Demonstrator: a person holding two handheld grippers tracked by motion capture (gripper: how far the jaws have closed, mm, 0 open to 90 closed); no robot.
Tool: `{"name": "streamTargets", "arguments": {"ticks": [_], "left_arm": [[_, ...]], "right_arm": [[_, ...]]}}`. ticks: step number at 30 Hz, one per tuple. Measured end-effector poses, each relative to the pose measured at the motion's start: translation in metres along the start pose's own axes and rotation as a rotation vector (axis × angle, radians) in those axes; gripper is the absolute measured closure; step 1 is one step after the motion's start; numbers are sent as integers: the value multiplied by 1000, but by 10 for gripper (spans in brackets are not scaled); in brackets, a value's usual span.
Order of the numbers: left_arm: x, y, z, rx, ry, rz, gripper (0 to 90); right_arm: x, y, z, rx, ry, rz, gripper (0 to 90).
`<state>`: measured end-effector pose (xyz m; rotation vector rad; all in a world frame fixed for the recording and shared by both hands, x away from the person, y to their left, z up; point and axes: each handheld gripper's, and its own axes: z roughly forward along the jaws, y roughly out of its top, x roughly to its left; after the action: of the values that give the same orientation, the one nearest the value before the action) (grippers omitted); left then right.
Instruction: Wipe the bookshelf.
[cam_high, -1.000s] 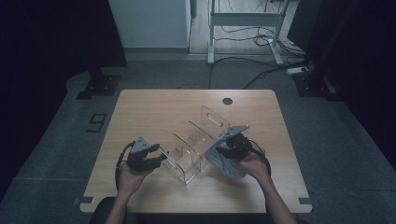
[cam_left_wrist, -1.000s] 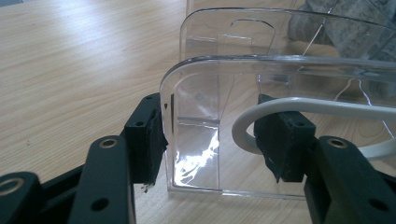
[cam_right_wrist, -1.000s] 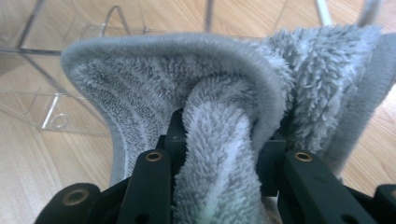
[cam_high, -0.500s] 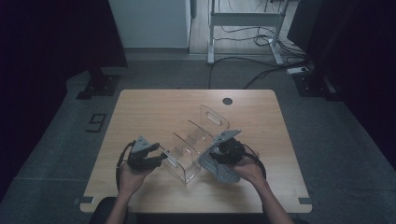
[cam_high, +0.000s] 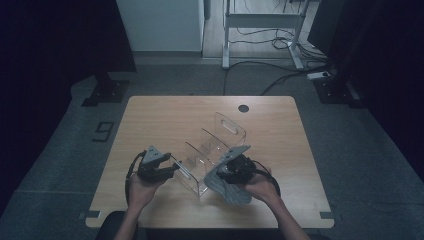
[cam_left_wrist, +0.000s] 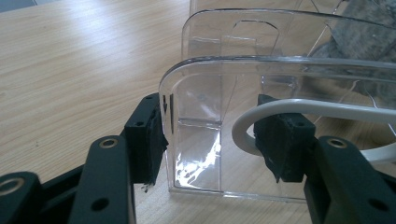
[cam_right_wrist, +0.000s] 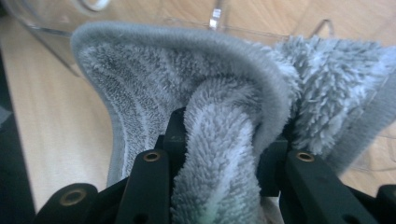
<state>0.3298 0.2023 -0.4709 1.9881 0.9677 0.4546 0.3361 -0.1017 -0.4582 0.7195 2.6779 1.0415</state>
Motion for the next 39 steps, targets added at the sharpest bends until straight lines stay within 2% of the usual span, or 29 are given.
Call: {"name": "streamTargets", "arguments": {"ticks": [14,27,32,39], "left_arm": [[-2,0,1,-3,15,-2,448],[-4,1,1,5,24,4,449],[-4,0,2,0,26,7,450],[-2,0,2,-7,17,20,448]], "right_arm": [[30,8,4,15,77,-71,638],[54,14,9,35,137,-100,630],[58,15,10,37,153,-111,630],[54,11,7,40,152,-98,645]]}}
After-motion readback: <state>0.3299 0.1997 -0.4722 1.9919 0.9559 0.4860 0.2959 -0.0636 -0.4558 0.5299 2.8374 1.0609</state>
